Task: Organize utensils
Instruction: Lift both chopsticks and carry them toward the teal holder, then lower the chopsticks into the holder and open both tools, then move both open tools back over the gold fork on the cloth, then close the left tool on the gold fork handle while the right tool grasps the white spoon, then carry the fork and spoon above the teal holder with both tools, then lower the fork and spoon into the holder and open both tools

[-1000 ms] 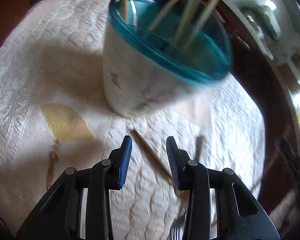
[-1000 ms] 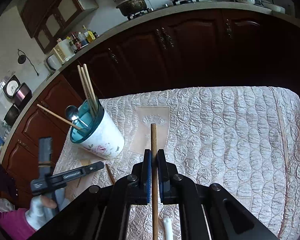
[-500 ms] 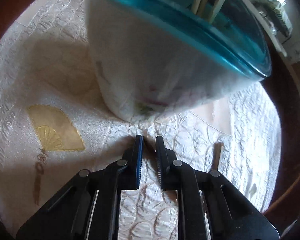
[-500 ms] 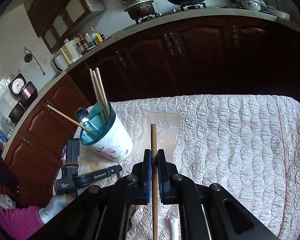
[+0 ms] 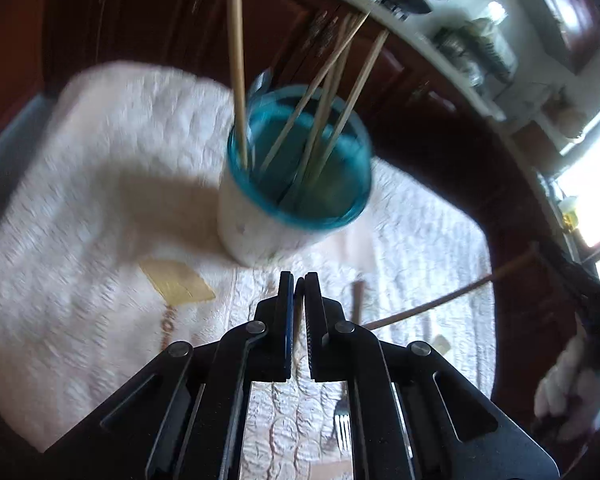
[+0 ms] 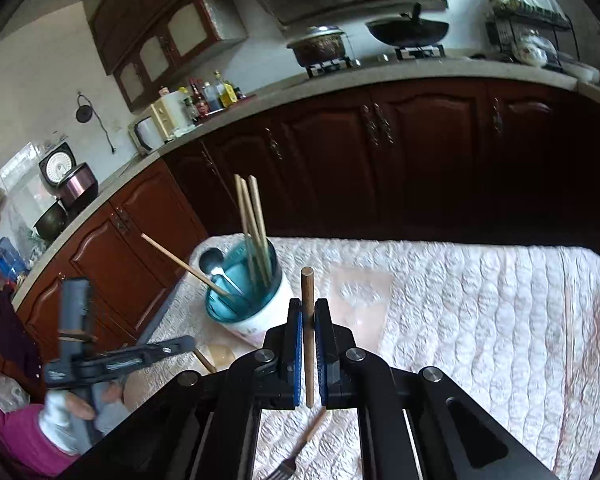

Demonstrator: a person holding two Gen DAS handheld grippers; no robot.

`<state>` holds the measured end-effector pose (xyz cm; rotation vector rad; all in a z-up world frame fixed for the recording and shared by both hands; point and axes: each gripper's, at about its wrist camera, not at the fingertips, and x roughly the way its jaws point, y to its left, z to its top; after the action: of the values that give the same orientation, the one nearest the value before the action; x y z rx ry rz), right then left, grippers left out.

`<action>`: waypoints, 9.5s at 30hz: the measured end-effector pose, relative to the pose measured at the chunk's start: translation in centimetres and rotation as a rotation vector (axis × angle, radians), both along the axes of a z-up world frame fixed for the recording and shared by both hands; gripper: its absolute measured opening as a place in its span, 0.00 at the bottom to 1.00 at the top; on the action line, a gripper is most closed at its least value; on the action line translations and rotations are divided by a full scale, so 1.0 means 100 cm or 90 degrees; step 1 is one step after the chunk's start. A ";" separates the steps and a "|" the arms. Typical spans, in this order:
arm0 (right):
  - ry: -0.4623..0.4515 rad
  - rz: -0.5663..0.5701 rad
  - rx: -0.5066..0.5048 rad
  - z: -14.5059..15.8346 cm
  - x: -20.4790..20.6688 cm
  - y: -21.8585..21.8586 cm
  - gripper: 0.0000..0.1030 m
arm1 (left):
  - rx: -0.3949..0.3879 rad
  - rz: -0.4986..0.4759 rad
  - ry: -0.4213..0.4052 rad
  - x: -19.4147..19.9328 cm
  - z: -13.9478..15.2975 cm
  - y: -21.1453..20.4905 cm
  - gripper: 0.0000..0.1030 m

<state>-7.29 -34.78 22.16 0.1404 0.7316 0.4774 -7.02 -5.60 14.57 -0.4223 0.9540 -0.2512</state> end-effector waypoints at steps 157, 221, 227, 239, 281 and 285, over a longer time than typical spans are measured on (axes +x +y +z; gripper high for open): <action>0.261 -0.046 -0.066 -0.196 -0.026 -0.044 0.12 | 0.247 -0.220 0.073 0.071 -0.101 -0.187 0.33; 0.004 0.158 -0.126 -0.002 0.060 0.127 0.07 | 0.129 0.016 -0.234 0.030 0.179 0.030 0.09; 0.021 0.187 -0.154 -0.015 0.072 0.138 0.07 | 0.134 0.042 -0.199 0.054 0.153 0.032 0.09; 0.046 0.232 -0.177 -0.039 0.086 0.158 0.07 | 0.156 0.055 -0.227 0.074 0.140 0.014 0.09; 0.107 0.112 -0.020 -0.065 0.081 0.111 0.29 | 0.186 0.011 -0.142 0.079 0.079 -0.016 0.40; 0.093 0.085 -0.010 -0.057 0.069 0.106 0.29 | 0.199 0.018 -0.149 0.066 0.083 -0.016 0.45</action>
<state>-0.42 -24.21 16.45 0.1132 0.8911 0.5938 -0.44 -7.17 22.89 -0.1148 0.7403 -0.1191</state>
